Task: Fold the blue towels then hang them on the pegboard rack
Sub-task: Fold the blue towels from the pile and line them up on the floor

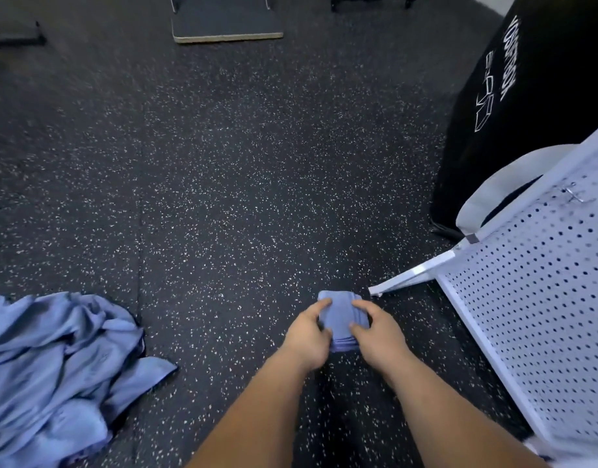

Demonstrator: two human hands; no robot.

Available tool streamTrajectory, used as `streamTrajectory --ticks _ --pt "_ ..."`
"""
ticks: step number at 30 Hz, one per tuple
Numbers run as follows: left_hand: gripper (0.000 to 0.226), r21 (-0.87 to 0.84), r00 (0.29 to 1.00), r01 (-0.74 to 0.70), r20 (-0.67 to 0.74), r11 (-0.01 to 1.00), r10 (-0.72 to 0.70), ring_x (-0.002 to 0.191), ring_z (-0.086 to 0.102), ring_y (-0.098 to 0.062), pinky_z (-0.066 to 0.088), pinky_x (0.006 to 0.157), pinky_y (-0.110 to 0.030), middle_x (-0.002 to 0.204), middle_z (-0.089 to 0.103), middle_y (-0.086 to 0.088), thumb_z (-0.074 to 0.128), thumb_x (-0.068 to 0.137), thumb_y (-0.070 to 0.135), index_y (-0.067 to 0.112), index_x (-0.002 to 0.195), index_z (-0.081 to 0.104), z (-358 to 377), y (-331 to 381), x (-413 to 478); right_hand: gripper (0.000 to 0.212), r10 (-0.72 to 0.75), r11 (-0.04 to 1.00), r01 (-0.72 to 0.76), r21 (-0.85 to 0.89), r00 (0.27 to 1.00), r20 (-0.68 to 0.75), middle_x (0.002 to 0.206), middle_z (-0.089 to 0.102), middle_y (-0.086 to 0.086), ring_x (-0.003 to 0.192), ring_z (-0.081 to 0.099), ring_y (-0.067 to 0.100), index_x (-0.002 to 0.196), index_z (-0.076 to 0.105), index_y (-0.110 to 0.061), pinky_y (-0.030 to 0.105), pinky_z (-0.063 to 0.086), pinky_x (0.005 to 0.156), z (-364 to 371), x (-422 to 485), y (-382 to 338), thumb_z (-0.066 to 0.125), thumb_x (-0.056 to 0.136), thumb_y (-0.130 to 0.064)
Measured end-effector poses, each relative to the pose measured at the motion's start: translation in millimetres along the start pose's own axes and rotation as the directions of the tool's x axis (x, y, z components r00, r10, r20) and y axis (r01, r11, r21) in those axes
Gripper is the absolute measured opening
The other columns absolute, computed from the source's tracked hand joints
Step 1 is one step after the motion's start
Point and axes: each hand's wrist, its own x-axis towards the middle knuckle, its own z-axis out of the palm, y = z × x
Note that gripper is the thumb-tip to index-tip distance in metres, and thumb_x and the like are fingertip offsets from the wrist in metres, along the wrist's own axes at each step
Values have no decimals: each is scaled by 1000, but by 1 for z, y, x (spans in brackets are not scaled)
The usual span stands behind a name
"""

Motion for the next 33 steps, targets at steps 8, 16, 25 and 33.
streamTrajectory --ticks 8,16,25,33 --pt "68 197 998 -67 -7 978 70 109 66 -25 50 95 -31 143 63 -9 54 108 22 46 164 24 20 6 50 52 -125 982 111 -155 988 -86 157 41 2 139 49 18 155 49 -25 26 35 115 3 57 26 59 105 -13" --pt "86 365 976 56 175 929 -128 148 45 -28 37 123 -42 167 36 -4 64 101 32 49 166 10 12 -16 68 66 106 935 -39 -353 980 171 170 17 11 143 47 32 166 23 -40 42 42 117 15 67 54 52 108 -30" --pt "84 457 994 92 13 885 -110 149 43 -34 38 123 -46 166 37 -10 62 104 36 39 169 8 -34 5 23 66 50 906 -11 -423 995 81 160 35 15 134 52 34 164 34 -24 41 45 109 4 53 -7 59 103 -34" --pt "79 510 971 173 -233 843 -59 147 44 -40 40 120 -46 165 34 -18 57 105 37 28 169 11 -137 -9 -79 57 -92 919 171 -354 969 230 118 70 10 86 59 22 158 43 -26 33 43 67 43 4 -119 60 106 -42"
